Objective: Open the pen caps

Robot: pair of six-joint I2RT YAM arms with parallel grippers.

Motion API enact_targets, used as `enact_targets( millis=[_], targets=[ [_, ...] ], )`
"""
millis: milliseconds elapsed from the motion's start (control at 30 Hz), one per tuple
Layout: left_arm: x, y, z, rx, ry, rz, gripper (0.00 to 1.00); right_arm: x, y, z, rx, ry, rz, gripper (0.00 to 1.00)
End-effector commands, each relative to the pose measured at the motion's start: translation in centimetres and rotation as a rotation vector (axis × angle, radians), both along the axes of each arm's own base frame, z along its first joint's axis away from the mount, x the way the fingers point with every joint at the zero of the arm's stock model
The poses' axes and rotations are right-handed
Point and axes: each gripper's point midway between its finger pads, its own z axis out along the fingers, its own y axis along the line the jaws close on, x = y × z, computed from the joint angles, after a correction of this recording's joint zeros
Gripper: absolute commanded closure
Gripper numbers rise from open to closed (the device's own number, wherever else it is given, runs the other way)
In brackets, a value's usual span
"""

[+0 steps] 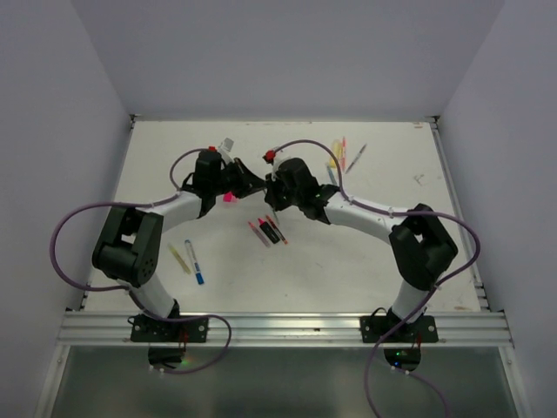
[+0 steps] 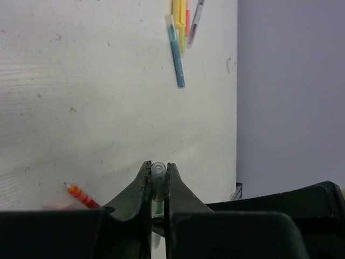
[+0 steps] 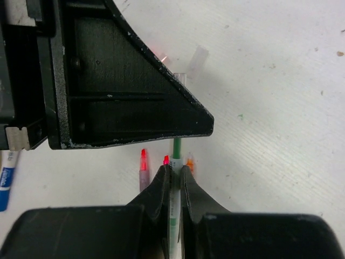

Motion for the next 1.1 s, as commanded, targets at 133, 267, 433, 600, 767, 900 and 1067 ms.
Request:
enact_targets(
  millis=[133, 267, 433, 600, 767, 900, 1067],
  targets=[
    [6.1, 2.1, 4.8, 0.05, -0.133, 0.209, 1.0, -5.6, -2.3, -4.7, -0.293, 0.064, 0.06, 1.0],
    [6.4, 2.5, 5.1, -0.006, -0.113, 0.255, 1.0, -5.9, -2.9, -5.1, -0.368, 0.031, 0.034, 1.0],
    [6.7, 2.7, 6.0, -0.007, -0.133, 0.248, 1.0, -6.6, -3.9, -5.2, -0.405, 0.006, 0.003, 1.0],
    [6.9, 2.3, 3.9, 0.112, -0.159, 0.136, 1.0, -5.0, -4.8, -3.2, -0.368, -0.006, -0.048, 1.0],
    [7.6, 1.6, -0.8, 0.286, -0.1, -0.017, 1.0, -2.7, -6.2, -3.3, -0.303, 0.078, -0.072, 1.0],
    [7.3, 3.1, -4.3, 0.404, -0.024, 0.007, 1.0, -0.8, -6.3, -3.6, -0.225, 0.12, -0.075, 1.0],
    [6.8, 3.5, -6.8, 0.482, 0.025, -0.015, 1.0, -0.5, -4.3, -4.2, -0.146, 0.169, -0.034, 1.0]
  ],
)
